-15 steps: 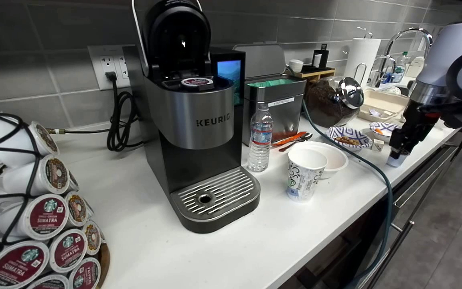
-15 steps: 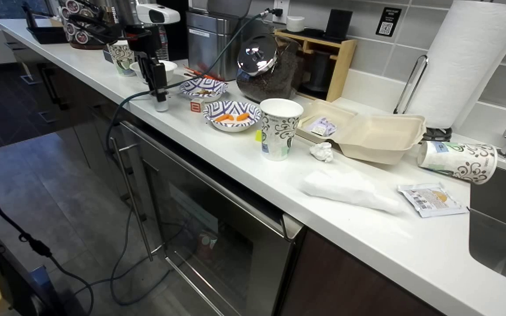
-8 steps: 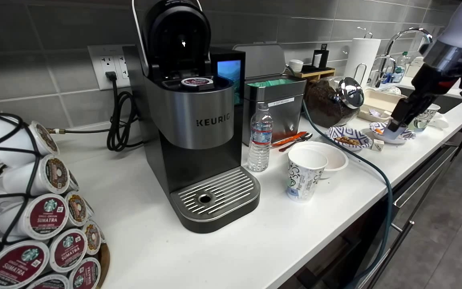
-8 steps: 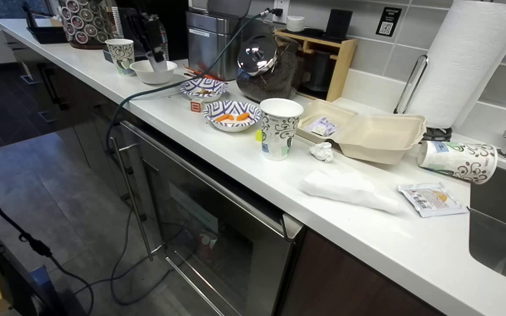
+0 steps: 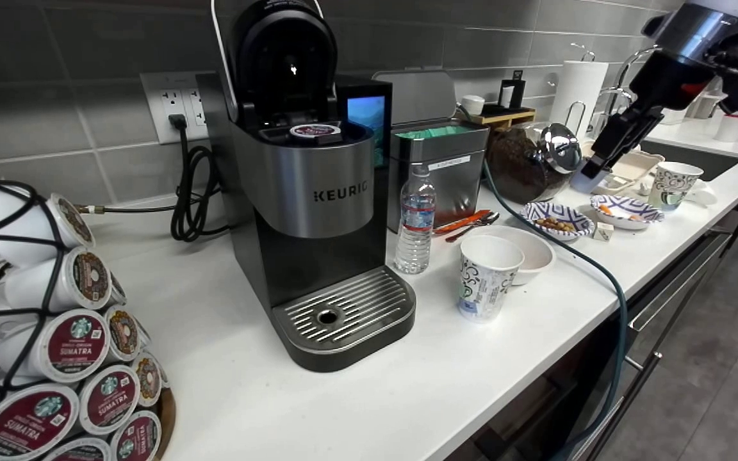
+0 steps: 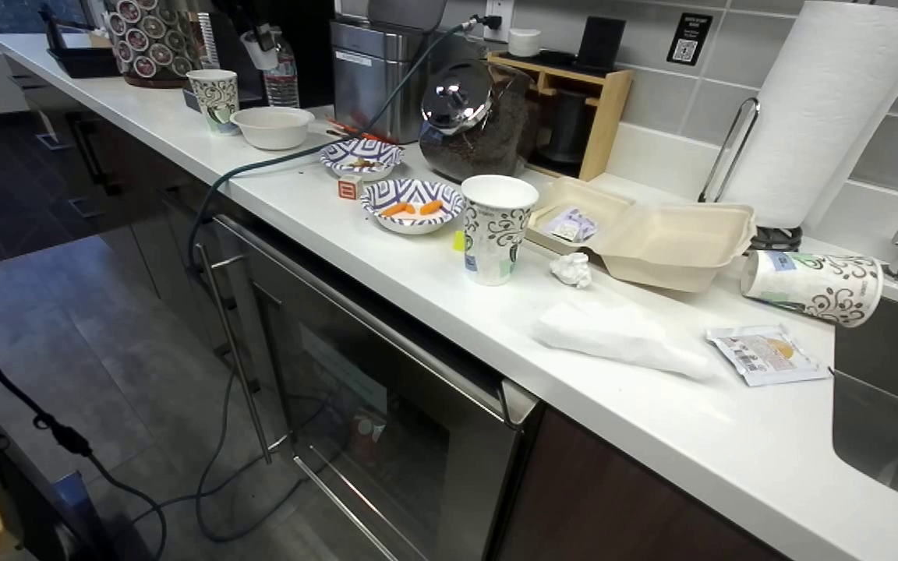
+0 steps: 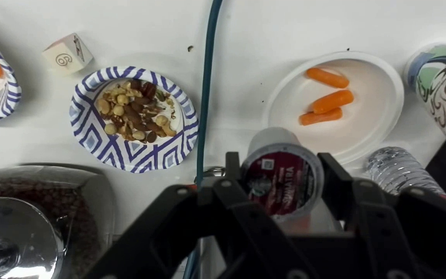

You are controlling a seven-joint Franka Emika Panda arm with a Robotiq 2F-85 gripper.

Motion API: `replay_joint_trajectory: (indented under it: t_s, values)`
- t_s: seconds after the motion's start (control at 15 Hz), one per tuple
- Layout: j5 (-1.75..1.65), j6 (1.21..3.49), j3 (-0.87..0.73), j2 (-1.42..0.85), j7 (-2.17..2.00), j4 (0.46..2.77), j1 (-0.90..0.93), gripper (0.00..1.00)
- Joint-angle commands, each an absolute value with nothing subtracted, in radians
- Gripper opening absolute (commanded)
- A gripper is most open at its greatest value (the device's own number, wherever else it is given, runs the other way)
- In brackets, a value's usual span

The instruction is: Pick up the bottle and throw it in the bin

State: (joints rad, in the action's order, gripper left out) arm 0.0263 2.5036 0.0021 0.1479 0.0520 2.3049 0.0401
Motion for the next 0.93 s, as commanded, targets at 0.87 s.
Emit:
replay_joint_trajectory:
  t_s: [0.87]
  values:
    - [-0.296, 2.778, 0.025, -0.195, -0.071, 1.824, 0.046, 0.27]
